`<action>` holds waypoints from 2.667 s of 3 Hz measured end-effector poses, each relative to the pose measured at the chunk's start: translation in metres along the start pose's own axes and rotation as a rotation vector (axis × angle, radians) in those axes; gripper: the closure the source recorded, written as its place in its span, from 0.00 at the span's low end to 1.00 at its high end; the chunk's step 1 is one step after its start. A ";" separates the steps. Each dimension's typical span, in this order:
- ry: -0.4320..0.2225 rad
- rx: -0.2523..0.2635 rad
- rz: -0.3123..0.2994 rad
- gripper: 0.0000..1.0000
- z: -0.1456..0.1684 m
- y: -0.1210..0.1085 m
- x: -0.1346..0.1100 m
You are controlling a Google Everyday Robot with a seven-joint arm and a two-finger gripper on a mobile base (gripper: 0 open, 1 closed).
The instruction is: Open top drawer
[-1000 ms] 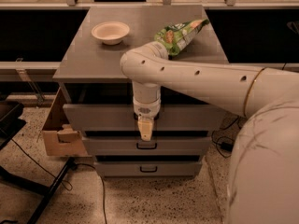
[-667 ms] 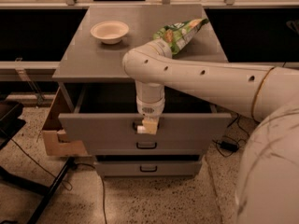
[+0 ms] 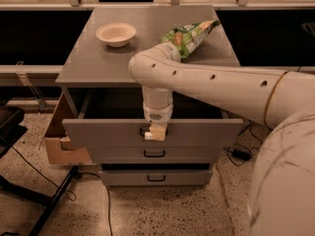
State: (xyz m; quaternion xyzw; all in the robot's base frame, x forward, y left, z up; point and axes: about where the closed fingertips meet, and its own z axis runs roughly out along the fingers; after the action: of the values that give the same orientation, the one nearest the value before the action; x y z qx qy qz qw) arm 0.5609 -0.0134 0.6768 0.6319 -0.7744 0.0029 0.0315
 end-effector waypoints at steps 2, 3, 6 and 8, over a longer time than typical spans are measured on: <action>-0.007 0.003 -0.020 1.00 0.002 0.009 -0.001; -0.008 0.003 -0.020 1.00 0.001 0.009 0.000; 0.003 0.006 -0.011 1.00 -0.001 0.040 0.019; 0.004 0.010 -0.005 1.00 -0.002 0.050 0.026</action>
Offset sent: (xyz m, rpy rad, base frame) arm -0.0231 0.0082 -0.0027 0.0236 -0.0146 0.0550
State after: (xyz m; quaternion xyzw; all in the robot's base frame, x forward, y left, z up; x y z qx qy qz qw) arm 0.5074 -0.0283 0.6820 0.6340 -0.7727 0.0077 0.0299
